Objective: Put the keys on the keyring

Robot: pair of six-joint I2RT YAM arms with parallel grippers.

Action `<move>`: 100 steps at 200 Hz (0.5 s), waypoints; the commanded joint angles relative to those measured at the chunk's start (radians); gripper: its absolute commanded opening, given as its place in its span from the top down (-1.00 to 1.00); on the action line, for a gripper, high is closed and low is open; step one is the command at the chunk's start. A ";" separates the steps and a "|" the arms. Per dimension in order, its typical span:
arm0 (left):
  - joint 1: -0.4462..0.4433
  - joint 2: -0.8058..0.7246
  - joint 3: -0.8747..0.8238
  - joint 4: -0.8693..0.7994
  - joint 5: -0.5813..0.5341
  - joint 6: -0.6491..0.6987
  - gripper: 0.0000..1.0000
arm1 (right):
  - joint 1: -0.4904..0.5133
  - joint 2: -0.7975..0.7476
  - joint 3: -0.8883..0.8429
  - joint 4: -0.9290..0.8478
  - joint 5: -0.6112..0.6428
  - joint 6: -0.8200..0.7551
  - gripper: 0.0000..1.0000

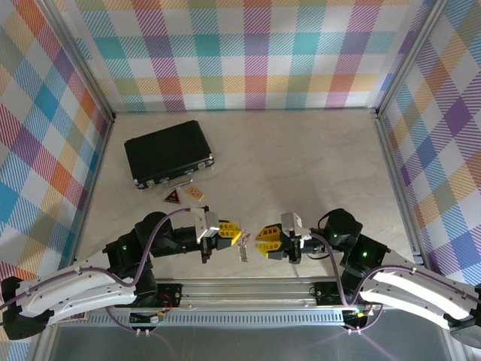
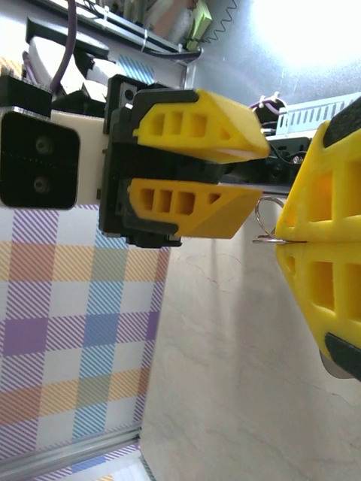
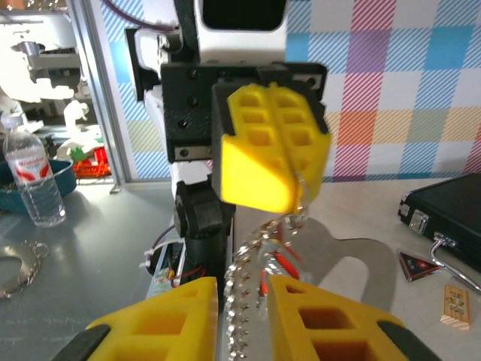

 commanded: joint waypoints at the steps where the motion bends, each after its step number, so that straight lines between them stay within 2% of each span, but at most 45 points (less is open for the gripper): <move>1: -0.005 -0.028 -0.015 0.080 0.049 -0.012 1.00 | 0.008 0.007 0.067 -0.020 0.050 0.030 0.47; 64: -0.005 -0.032 -0.013 0.065 0.072 -0.020 1.00 | 0.009 0.108 0.123 0.035 0.019 0.072 0.33; 100: -0.005 -0.033 -0.016 0.067 0.069 -0.019 1.00 | 0.009 0.148 0.125 0.057 -0.005 0.090 0.33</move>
